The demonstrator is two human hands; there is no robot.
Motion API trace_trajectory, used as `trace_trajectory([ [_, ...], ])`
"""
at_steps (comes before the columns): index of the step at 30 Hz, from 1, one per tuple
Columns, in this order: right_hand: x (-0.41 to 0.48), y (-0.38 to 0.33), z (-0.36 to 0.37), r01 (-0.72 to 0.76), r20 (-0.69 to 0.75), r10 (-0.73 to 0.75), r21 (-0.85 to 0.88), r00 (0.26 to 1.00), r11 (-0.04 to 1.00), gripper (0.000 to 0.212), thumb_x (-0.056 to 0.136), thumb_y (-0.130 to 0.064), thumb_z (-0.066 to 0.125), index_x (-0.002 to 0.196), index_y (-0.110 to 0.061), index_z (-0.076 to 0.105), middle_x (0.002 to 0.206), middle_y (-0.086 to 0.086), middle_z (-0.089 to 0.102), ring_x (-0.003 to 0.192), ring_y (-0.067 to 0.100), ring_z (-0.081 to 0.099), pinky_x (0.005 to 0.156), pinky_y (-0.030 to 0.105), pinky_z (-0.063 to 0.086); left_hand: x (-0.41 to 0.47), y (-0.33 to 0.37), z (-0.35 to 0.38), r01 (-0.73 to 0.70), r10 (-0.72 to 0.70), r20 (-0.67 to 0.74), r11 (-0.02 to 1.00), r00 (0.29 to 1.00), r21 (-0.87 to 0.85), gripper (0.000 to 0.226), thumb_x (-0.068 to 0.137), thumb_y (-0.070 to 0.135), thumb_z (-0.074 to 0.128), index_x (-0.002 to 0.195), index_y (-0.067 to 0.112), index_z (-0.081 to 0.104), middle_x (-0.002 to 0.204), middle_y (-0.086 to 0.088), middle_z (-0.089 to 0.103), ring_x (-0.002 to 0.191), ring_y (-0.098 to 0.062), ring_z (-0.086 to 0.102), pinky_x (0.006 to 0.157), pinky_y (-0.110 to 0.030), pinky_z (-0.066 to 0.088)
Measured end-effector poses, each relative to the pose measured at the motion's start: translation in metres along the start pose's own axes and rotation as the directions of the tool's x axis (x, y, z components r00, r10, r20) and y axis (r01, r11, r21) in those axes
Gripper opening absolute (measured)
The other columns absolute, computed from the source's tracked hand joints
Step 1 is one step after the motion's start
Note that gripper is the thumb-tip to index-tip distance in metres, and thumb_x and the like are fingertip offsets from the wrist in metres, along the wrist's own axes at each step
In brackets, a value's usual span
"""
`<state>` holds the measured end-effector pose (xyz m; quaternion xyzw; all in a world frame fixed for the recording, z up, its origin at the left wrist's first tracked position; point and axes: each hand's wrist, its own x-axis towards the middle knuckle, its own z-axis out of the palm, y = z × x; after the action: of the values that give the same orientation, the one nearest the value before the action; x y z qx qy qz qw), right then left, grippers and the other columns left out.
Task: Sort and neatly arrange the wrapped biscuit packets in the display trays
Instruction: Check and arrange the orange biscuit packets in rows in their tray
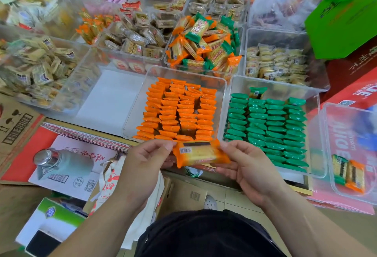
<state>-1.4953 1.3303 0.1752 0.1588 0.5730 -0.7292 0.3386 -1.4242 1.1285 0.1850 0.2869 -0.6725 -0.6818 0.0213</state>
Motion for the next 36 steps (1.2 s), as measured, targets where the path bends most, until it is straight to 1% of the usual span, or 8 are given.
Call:
trace_trajectory([
  [6, 0.027, -0.001, 0.001, 0.102, -0.05, -0.11, -0.144, 0.993, 0.984, 0.027, 0.092, -0.002, 0.067, 0.115, -0.011, 0.056, 0.097, 0.012, 0.077, 0.093, 0.027, 0.075, 0.082, 0.038, 0.06, 0.033, -0.027, 0.004, -0.012, 0.008, 0.036, 0.994, 0.999, 0.104, 0.028, 0.088, 0.0, 0.071, 0.102, 0.023, 0.069, 0.096, 0.007, 0.077, 0.096, -0.013, 0.072, 0.077, -0.028, 0.058],
  [9, 0.049, -0.007, 0.002, 0.206, -0.054, -0.236, -0.326, 0.97, 0.923, 0.022, 0.092, -0.004, 0.068, 0.109, -0.017, 0.068, 0.093, 0.003, 0.078, 0.092, 0.019, 0.074, 0.078, 0.029, 0.059, 0.052, -0.039, 0.005, -0.025, 0.005, 0.074, 0.962, 0.997, 0.271, 0.032, 0.093, 0.009, 0.067, 0.118, 0.029, 0.062, 0.111, 0.013, 0.073, 0.107, -0.01, 0.066, 0.089, -0.033, 0.056],
  [11, 0.071, -0.011, 0.0, 0.269, -0.063, -0.333, -0.459, 0.941, 0.847, 0.02, 0.09, -0.006, 0.072, 0.102, -0.022, 0.073, 0.091, -0.001, 0.078, 0.09, 0.016, 0.074, 0.079, 0.029, 0.06, 0.067, -0.052, 0.003, -0.138, 0.061, 0.148, 0.798, 0.987, 0.587, 0.036, 0.097, 0.026, 0.064, 0.132, 0.031, 0.057, 0.133, 0.012, 0.062, 0.125, -0.011, 0.054, 0.103, -0.036, 0.047],
  [13, 0.092, -0.013, -0.001, 0.307, -0.029, -0.416, -0.626, 0.909, 0.716, 0.02, 0.088, -0.012, 0.076, 0.105, -0.021, 0.074, 0.091, -0.004, 0.077, 0.088, 0.011, 0.073, 0.082, 0.033, 0.061, 0.082, -0.063, 0.001, -0.295, 0.072, 0.301, 0.501, 0.951, 0.814, 0.051, 0.097, 0.05, 0.052, 0.144, 0.029, 0.051, 0.151, 0.007, 0.047, 0.142, -0.016, 0.038, 0.117, -0.042, 0.032],
  [16, 0.118, -0.011, 0.001, 0.358, 0.101, -0.493, -0.811, 0.864, 0.463, 0.023, 0.086, -0.018, 0.078, 0.109, -0.019, 0.075, 0.093, -0.006, 0.075, 0.085, 0.008, 0.07, 0.082, 0.033, 0.06, 0.1, -0.079, 0.002, -0.408, -0.063, 0.426, 0.192, 0.903, 0.893, 0.076, 0.091, 0.068, 0.025, 0.154, 0.027, 0.034, 0.164, 0.007, 0.025, 0.153, -0.017, 0.014, 0.124, -0.051, 0.01],
  [18, 0.13, -0.006, 0.007, 0.393, 0.203, -0.495, -0.863, 0.845, 0.316, 0.024, 0.086, -0.019, 0.077, 0.109, -0.018, 0.076, 0.097, -0.004, 0.074, 0.086, 0.01, 0.068, 0.082, 0.034, 0.059, 0.107, -0.086, 0.004, -0.456, -0.081, 0.464, 0.102, 0.882, 0.884, 0.08, 0.092, 0.073, 0.021, 0.156, 0.027, 0.028, 0.166, 0.007, 0.018, 0.155, -0.017, 0.006, 0.124, -0.054, 0.0],
  [26, 0.159, 0.003, 0.03, 0.491, 0.45, -0.488, -0.87, 0.748, -0.049, 0.017, 0.086, -0.019, 0.074, 0.1, -0.011, 0.074, 0.097, 0.006, 0.07, 0.09, 0.022, 0.063, 0.074, 0.035, 0.053, 0.113, -0.102, 0.0, -0.501, 0.014, 0.501, 0.071, 0.865, 0.863, 0.083, 0.08, 0.081, 0.035, 0.132, 0.022, 0.063, 0.146, 0.002, 0.055, 0.139, -0.023, 0.045, 0.116, -0.056, 0.025],
  [36, 0.182, 0.035, 0.027, 0.456, 0.538, -0.353, -0.841, 0.766, -0.292, 0.014, 0.074, -0.019, 0.084, 0.078, -0.015, 0.071, 0.083, 0.003, 0.067, 0.082, 0.027, 0.062, 0.064, 0.035, 0.05, 0.115, -0.11, -0.001, -0.498, 0.062, 0.494, 0.077, 0.867, 0.864, 0.073, 0.078, 0.076, 0.044, 0.126, 0.025, 0.066, 0.138, 0.003, 0.061, 0.13, -0.024, 0.053, 0.11, -0.05, 0.025],
])
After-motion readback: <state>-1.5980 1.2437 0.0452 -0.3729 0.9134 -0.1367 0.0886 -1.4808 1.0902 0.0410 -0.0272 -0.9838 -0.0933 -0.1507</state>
